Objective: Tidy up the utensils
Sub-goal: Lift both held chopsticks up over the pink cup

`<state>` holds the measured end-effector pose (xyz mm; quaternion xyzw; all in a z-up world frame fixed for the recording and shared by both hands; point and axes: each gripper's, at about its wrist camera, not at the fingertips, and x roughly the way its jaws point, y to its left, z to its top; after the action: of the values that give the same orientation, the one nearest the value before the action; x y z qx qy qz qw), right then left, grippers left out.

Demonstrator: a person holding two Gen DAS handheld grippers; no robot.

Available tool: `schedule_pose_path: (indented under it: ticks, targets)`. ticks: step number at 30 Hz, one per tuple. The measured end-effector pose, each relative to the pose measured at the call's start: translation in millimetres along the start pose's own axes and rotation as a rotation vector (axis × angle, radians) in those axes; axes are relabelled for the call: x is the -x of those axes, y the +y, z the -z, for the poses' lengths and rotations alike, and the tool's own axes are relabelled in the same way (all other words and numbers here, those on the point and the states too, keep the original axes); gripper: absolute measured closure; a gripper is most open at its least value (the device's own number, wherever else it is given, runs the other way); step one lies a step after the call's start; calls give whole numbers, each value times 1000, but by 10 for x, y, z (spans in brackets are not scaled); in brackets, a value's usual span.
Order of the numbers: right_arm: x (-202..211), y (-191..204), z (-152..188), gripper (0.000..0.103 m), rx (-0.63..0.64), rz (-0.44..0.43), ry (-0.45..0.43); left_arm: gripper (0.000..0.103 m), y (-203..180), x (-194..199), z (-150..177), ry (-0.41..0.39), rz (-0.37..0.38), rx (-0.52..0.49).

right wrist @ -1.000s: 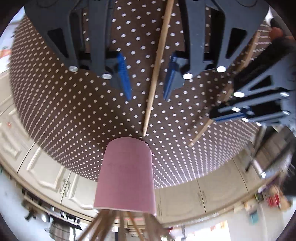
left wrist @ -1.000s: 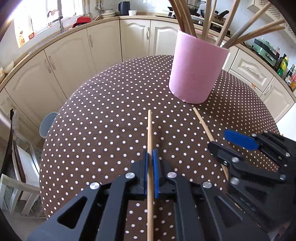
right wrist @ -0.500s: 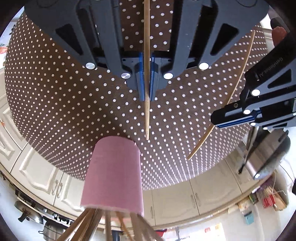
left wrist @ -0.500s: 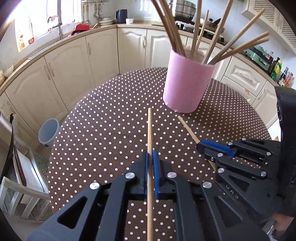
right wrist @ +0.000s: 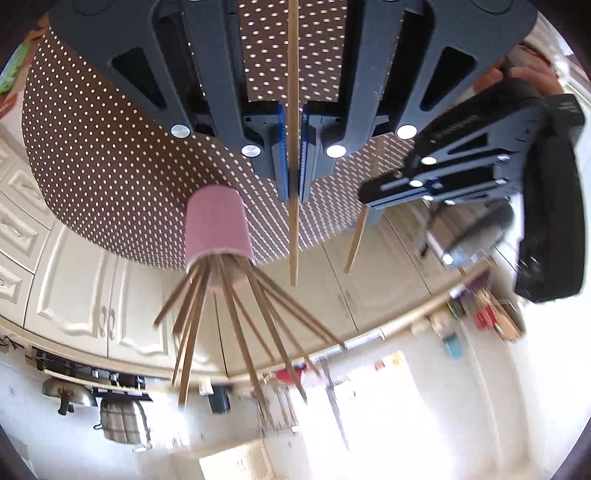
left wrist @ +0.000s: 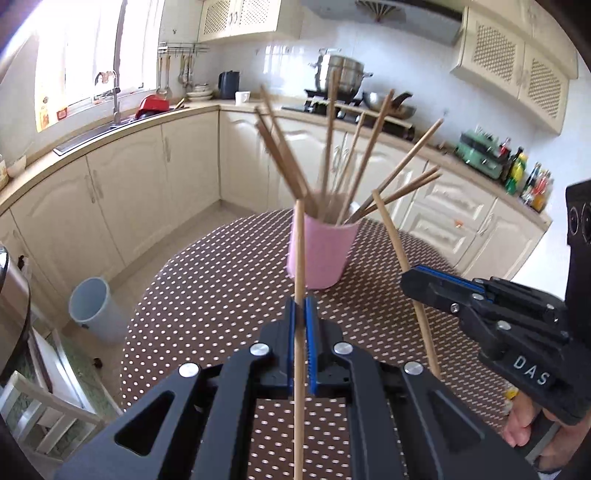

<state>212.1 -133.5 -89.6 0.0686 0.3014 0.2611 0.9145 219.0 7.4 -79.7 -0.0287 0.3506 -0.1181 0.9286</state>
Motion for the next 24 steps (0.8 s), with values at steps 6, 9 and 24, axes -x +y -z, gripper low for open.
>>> schedule_pose_path:
  ticks: [6,9,24]
  targets:
    - [320,44,-48,97,10,-37,-70,97,-172,222,-68,-49,25,-21]
    - [381,19,-48,97,5,-53,-87,97,-280,324,-91,-77,37,-32]
    - [617,-69,-145,97,27,12,-269,97,-454,509,-422,-209,82,-44]
